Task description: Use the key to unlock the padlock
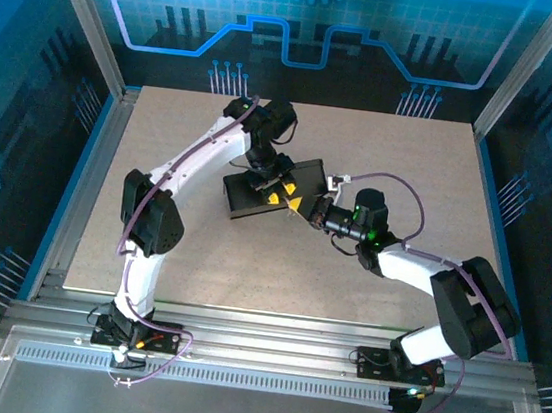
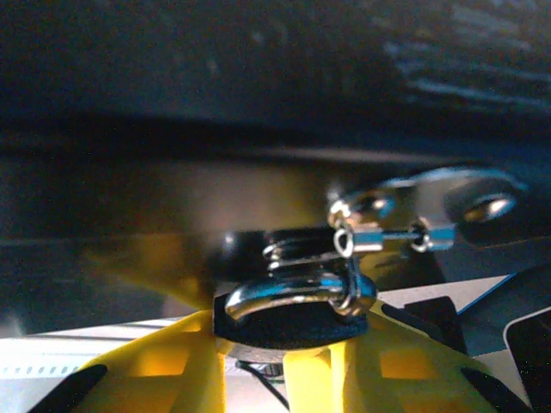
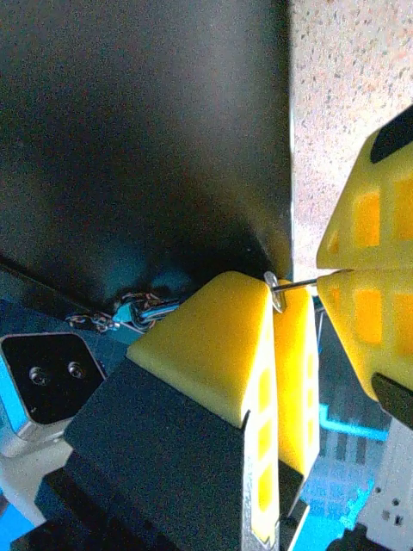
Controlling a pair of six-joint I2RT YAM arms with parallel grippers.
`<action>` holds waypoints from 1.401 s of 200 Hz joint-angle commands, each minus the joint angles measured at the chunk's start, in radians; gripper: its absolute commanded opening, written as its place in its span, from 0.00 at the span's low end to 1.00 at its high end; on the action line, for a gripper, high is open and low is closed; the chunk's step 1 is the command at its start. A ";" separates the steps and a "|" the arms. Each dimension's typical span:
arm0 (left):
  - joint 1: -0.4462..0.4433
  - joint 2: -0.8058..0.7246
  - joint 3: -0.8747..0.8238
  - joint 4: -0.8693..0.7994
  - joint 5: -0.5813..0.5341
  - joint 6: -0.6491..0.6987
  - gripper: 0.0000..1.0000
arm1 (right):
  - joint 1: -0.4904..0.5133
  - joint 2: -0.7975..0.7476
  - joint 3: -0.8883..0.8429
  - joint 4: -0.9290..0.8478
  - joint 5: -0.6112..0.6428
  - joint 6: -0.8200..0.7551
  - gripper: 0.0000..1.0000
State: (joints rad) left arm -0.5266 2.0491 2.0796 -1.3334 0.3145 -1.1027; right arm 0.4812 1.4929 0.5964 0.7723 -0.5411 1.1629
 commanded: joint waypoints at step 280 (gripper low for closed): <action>0.015 -0.132 -0.127 0.091 0.005 0.002 0.00 | 0.097 0.074 0.225 -0.108 0.234 0.211 0.00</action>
State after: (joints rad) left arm -0.4961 1.9331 1.9549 -1.2015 0.2504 -1.1419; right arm 0.5793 1.5795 0.7650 0.6823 -0.3225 1.3720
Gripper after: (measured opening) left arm 0.038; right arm 0.045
